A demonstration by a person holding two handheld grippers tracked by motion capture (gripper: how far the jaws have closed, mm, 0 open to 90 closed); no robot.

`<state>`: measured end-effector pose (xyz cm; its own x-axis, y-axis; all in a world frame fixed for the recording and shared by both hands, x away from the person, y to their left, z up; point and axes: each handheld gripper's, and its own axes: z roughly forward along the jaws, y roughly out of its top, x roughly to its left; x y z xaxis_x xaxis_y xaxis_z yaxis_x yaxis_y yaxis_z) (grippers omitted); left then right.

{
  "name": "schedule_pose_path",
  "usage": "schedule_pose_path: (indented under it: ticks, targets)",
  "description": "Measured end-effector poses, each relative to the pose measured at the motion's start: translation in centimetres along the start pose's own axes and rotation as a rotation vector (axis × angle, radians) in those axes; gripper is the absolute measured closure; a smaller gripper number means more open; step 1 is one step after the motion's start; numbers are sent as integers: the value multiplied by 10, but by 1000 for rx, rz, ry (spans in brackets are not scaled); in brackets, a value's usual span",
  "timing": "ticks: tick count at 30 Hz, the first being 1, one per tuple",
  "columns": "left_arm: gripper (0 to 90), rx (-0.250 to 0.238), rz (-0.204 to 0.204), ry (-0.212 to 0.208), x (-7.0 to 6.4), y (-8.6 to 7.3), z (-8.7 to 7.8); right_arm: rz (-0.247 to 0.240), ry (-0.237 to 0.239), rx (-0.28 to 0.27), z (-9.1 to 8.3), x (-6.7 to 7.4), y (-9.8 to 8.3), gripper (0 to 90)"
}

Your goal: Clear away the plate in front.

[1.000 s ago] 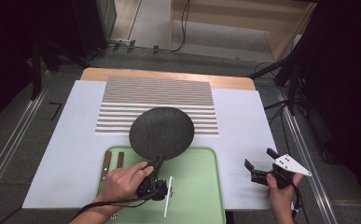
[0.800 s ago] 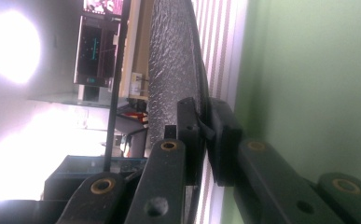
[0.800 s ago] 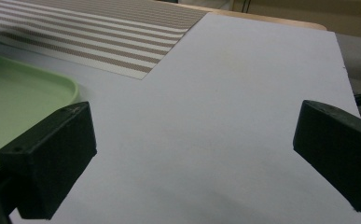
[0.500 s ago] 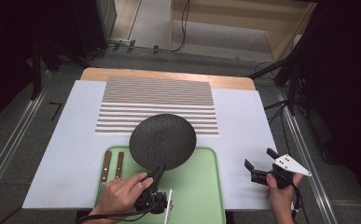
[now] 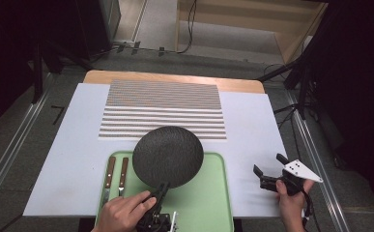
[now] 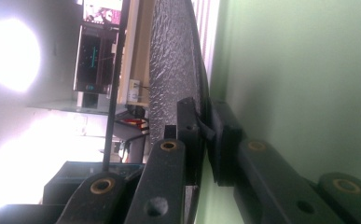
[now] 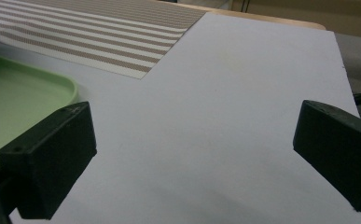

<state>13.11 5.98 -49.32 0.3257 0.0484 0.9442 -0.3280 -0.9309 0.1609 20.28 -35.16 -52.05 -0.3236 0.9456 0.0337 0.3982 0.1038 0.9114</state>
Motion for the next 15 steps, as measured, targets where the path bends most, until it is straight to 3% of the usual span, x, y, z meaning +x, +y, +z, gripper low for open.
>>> schedule_pose_path:
  ticks: [10, 15]
  targets:
    - [834, 1, -4, -17, -10, 0, -15, 0, 7, -11, -1, 0, 0, 0]
    - [834, -6, -5, -25, -16, 1, -22, -17, 44, -44, -5, 0, 0, 0]
